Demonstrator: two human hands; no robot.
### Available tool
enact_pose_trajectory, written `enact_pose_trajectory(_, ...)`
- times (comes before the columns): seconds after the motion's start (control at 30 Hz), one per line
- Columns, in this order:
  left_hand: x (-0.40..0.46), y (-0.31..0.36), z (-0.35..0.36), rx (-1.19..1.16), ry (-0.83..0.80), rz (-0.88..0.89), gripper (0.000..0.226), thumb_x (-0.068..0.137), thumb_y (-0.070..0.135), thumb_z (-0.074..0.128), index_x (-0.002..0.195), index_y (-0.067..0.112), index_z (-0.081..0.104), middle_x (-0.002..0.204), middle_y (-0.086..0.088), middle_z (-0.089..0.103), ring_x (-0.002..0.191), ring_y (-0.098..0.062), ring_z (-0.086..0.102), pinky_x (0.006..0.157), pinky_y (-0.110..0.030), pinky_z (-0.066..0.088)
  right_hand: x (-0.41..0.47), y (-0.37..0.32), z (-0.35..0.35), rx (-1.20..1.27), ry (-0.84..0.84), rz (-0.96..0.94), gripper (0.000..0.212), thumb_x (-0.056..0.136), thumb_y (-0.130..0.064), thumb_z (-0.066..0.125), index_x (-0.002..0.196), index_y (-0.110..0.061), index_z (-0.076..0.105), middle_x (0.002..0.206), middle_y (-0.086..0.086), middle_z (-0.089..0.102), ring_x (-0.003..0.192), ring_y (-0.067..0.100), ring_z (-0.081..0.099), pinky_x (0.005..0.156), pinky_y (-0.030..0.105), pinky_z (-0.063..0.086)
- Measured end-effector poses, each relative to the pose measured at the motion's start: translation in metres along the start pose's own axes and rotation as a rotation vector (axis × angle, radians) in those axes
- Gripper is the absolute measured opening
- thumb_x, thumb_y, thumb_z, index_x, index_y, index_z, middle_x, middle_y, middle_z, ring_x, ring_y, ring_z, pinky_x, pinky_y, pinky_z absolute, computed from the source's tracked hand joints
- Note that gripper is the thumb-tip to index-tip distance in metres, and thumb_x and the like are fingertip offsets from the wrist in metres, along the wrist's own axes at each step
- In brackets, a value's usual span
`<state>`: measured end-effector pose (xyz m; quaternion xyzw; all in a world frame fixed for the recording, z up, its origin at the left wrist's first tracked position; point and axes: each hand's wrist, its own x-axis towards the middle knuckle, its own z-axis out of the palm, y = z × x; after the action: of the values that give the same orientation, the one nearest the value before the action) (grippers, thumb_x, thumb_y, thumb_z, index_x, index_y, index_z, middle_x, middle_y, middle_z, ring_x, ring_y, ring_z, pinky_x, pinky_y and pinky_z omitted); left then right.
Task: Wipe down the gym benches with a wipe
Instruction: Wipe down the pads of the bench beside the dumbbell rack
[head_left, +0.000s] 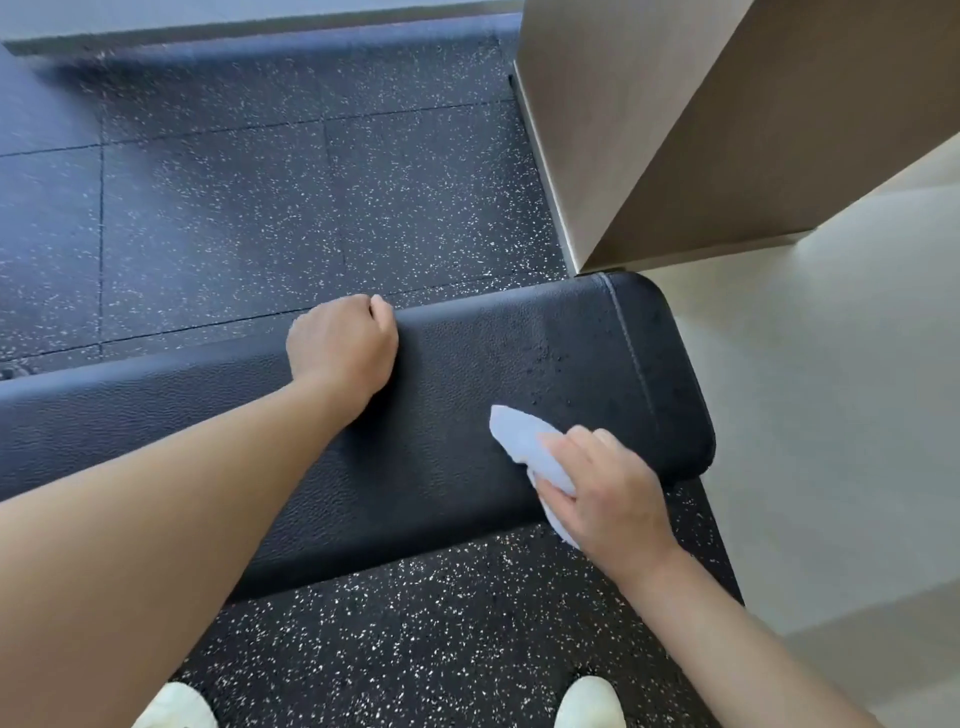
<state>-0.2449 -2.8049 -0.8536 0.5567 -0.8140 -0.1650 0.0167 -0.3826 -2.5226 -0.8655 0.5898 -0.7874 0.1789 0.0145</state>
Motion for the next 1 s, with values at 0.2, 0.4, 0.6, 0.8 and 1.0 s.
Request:
enact_pose_trajectory(0.2,0.009,0.0,0.019,0.074,0.074,-0.08,0.05,0.1,0.043,0.031,0.062,0.019,0.053,0.055,0.003,0.036,0.063,-0.032,0.044,0.07,-0.039,0.031,0.089,0.032,0.008,0.006,0.134,0.461,0.021,0.095,-0.032,0.058,0.096,-0.011,0.06,0.089,0.005,0.061,0.08,0.033,0.057,0.057,0.035,0.035)
enact_pose_trajectory(0.4,0.012,0.0,0.022,0.097,0.097,-0.101,0.047,0.096,0.041,0.028,0.062,0.018,0.051,0.056,0.003,0.036,0.063,-0.031,0.042,0.069,-0.04,0.033,0.163,-0.057,0.052,0.049,0.127,0.356,0.024,0.087,-0.029,0.073,0.105,-0.015,0.067,0.091,0.003,0.063,0.078,0.027,0.058,0.058,0.037,0.04)
enact_pose_trajectory(0.6,0.014,0.0,0.023,0.121,0.093,-0.072,0.043,0.101,0.033,0.034,0.066,0.015,0.052,0.059,0.01,0.028,0.066,-0.028,0.037,0.071,-0.04,0.031,0.158,-0.064,0.056,0.175,0.132,0.179,0.027,0.085,-0.028,0.074,0.109,-0.016,0.07,0.088,0.002,0.06,0.076,0.027,0.057,0.061,0.041,0.045)
enact_pose_trajectory(0.8,0.014,0.0,0.024,0.11,0.104,-0.018,0.045,0.094,0.036,0.028,0.075,0.015,0.063,0.08,-0.013,0.067,0.073,-0.032,0.049,0.074,-0.043,0.036,0.15,0.066,0.018,-0.01,0.246,0.579,0.019,0.093,-0.032,0.062,0.09,-0.013,0.062,0.087,0.005,0.06,0.079,0.033,0.056,0.058,0.034,0.026)
enact_pose_trajectory(1.0,0.014,0.0,0.022,0.113,0.075,-0.013,0.044,0.094,0.034,0.028,0.081,0.019,0.067,0.085,-0.011,0.07,0.083,-0.037,0.059,0.076,-0.042,0.035,0.226,0.003,0.053,-0.041,-0.046,0.487,0.018,0.096,-0.037,0.058,0.104,-0.025,0.069,0.1,0.0,0.067,0.09,0.026,0.063,0.065,0.034,0.029)
